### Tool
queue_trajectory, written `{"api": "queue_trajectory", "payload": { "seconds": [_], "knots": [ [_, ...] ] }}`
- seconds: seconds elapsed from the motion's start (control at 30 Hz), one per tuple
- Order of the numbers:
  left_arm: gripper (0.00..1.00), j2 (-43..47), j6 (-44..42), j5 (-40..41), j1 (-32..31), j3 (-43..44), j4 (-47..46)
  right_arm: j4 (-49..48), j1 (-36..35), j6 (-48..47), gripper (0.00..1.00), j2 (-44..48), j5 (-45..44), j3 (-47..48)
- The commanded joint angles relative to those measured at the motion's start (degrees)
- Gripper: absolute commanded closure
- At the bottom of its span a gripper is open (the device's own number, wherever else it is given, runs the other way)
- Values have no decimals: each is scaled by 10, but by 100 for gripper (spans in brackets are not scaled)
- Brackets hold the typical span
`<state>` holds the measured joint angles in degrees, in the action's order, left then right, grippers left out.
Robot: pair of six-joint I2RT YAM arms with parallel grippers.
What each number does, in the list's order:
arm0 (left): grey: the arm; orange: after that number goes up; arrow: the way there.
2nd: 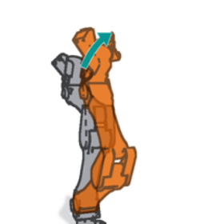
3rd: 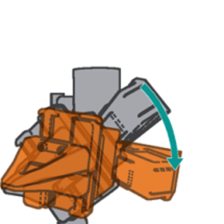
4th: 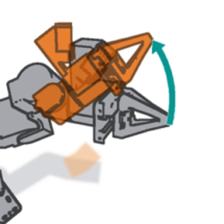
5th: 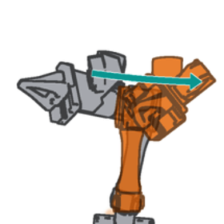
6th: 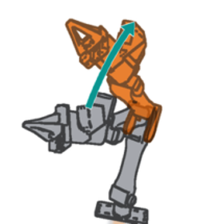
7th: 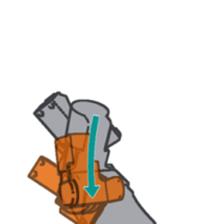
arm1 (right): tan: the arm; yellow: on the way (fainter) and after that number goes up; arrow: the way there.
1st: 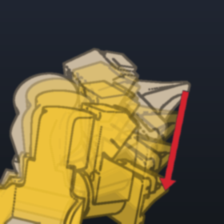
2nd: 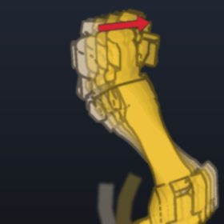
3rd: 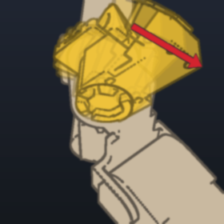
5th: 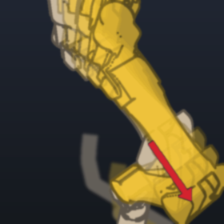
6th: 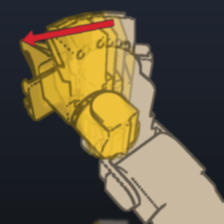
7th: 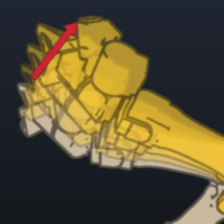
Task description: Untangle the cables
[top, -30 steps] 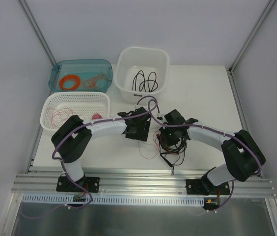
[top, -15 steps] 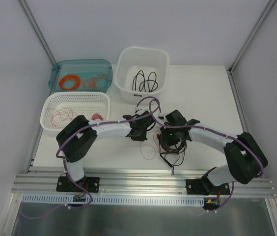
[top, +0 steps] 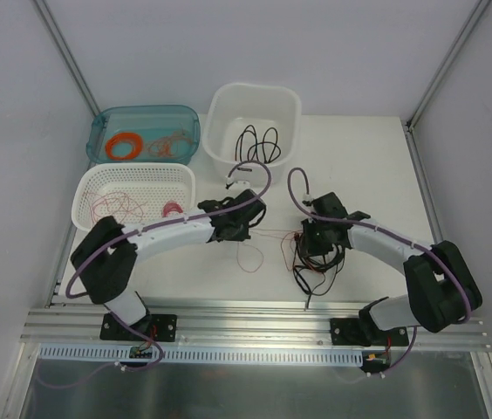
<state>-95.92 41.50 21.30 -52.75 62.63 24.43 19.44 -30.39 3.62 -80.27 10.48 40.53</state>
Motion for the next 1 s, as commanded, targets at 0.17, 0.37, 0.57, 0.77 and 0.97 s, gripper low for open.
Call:
{"api": "queue_trajectory", "payload": {
  "seconds": [0.17, 0.37, 0.57, 0.77, 0.97],
  "knots": [
    [100, 220, -87, 63, 75, 42, 44, 2, 76, 39, 98, 9, -8, -28],
    [100, 295, -154, 55, 142, 126, 82, 2, 105, 44, 95, 6, -5, -37],
    [100, 321, -198, 45, 197, 206, 124, 10, 117, 45, 91, 6, -15, -35],
    [100, 317, -241, 35, 235, 283, 141, 39, 120, 47, 78, 9, -26, -27],
    [79, 290, -185, -128, 232, 218, 142, 88, 111, 31, 43, 72, -38, 5]
  ]
}}
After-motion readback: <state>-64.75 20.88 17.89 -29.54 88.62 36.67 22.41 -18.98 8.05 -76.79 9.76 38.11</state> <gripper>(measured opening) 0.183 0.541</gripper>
